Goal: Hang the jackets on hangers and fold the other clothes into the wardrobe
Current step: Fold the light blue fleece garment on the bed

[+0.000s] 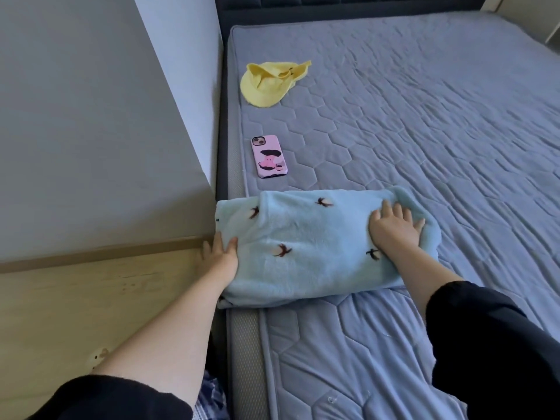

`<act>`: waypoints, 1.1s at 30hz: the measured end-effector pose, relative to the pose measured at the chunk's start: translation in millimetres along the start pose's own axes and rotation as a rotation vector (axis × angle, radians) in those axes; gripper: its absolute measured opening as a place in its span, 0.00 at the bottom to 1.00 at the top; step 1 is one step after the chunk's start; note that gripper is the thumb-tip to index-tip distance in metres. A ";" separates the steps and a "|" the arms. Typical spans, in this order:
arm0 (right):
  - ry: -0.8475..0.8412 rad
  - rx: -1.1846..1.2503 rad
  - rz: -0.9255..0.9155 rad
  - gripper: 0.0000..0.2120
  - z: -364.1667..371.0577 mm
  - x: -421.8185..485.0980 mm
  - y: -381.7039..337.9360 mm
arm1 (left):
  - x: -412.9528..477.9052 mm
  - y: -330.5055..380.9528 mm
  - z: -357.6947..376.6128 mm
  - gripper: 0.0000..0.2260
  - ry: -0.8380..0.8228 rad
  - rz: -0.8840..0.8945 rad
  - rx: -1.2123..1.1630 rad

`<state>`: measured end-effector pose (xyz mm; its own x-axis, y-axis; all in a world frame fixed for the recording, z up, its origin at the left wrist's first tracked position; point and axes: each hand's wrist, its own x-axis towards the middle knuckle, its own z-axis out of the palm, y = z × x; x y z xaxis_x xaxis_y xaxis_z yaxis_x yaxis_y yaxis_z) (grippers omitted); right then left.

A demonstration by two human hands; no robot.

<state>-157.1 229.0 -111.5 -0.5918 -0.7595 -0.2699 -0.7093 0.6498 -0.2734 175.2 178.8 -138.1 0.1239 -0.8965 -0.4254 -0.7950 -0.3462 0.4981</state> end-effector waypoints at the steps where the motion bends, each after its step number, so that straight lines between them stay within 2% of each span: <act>1: 0.019 -0.012 -0.004 0.27 -5.8 -2.6 -9.8 | -2.6 8.2 -4.9 0.26 0.108 0.004 0.077; 3: 0.132 -0.014 -0.090 0.26 -18.0 -10.2 -30.4 | -7.7 31.2 -16.7 0.24 0.364 0.144 0.135; 5: 0.278 0.030 -0.281 0.24 -25.4 -23.7 -51.0 | -14.5 64.1 -22.8 0.23 0.523 0.465 0.100; 7: 0.299 0.111 -0.513 0.22 -24.3 -39.2 -69.6 | -21.4 93.9 -13.3 0.26 0.472 0.752 0.085; 9: 0.214 0.096 -0.652 0.21 -7.1 -44.3 -71.0 | -26.0 98.2 8.3 0.30 0.320 0.847 0.207; 11: 0.145 0.039 -0.584 0.23 11.7 -39.0 -48.4 | -27.1 75.9 35.5 0.28 0.203 0.798 0.370; 13: 0.137 0.055 -0.413 0.27 21.2 -28.8 -22.4 | -26.1 56.9 48.8 0.29 0.207 0.762 0.414; 18: 0.121 0.018 -0.208 0.26 17.0 -17.7 -7.7 | -19.7 56.8 43.4 0.26 0.180 0.650 0.413; 23: 0.024 0.015 0.056 0.31 4.9 -16.0 17.0 | -17.0 43.1 31.1 0.25 0.205 0.483 0.347; 26: -0.062 0.178 0.264 0.36 -1.3 -18.0 15.1 | -14.4 36.4 24.0 0.26 0.185 0.316 0.327; 29: -0.046 0.443 0.438 0.43 -7.5 -20.0 15.8 | -13.8 27.8 17.4 0.29 0.131 0.184 0.316; 33: -0.054 0.777 0.496 0.46 -12.4 -28.5 19.8 | -13.9 22.8 14.4 0.29 0.074 0.146 0.258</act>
<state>-159.0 263.1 -97.8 -0.7264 -0.3994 -0.5592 0.0888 0.7524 -0.6527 146.7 187.4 -131.7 0.0329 -0.9525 -0.3028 -0.9310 -0.1394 0.3375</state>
